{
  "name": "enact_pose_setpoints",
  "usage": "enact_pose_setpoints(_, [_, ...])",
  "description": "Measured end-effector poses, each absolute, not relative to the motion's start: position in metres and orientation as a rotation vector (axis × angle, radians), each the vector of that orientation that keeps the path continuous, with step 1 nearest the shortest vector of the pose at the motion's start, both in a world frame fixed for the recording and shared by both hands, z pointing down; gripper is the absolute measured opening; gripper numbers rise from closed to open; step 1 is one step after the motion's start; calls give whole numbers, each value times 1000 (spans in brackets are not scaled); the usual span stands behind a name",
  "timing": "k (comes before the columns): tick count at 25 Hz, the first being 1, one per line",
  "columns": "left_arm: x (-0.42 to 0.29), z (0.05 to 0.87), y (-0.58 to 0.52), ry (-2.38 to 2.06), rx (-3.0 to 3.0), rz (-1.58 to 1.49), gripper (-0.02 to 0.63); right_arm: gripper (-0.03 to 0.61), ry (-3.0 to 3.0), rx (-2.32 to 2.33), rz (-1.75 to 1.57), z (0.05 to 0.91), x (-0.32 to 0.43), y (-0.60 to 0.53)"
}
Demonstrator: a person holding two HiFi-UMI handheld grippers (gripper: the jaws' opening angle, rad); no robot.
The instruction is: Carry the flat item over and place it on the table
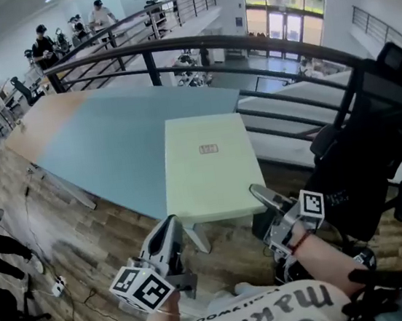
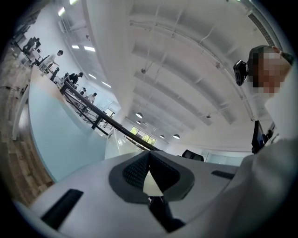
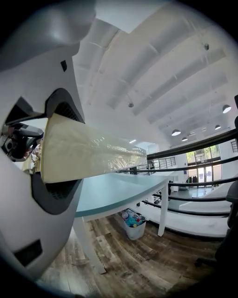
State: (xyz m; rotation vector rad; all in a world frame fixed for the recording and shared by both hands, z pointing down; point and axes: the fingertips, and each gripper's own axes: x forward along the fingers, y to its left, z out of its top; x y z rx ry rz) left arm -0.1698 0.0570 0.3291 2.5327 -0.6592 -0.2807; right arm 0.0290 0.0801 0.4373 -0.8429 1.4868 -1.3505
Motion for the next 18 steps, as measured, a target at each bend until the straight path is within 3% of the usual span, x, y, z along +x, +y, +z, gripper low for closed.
enact_pose_setpoints(18, [-133, 342, 15, -629, 2506, -261, 3, 307, 1420, -858, -1330, 457, 71, 39])
